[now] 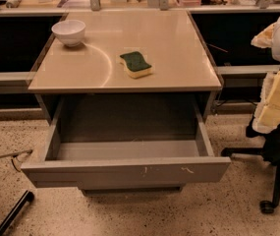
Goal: Close top drawer
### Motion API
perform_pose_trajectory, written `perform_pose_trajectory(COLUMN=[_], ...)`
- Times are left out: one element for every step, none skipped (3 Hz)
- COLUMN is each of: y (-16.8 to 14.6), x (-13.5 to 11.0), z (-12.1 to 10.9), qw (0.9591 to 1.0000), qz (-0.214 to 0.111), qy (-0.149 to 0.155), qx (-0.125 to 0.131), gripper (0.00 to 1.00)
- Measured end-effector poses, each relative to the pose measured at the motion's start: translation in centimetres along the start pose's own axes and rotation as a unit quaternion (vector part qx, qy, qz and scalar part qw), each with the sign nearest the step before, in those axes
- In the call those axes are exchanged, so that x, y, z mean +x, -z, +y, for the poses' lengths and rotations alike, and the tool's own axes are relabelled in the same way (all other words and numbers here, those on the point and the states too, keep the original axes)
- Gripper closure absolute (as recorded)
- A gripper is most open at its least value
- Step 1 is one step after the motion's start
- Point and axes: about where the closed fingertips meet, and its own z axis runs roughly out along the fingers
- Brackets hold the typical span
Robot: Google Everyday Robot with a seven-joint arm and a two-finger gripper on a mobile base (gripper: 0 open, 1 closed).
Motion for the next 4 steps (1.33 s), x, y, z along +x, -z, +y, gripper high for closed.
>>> perform_pose_trajectory(y=[0.0,-3.0,-11.0,-11.0], x=[0.0,-0.6,-1.5,-1.5], z=[0.0,0.5,3.4,3.4], qw=[1.0,0.9997,0.995,0.995], qz=[0.0,-0.015,-0.062,-0.062], qy=[0.0,0.0,-0.022,-0.022], qx=[0.0,-0.018,-0.075,-0.075], gripper=[0.0,0.0,0.0,0.0])
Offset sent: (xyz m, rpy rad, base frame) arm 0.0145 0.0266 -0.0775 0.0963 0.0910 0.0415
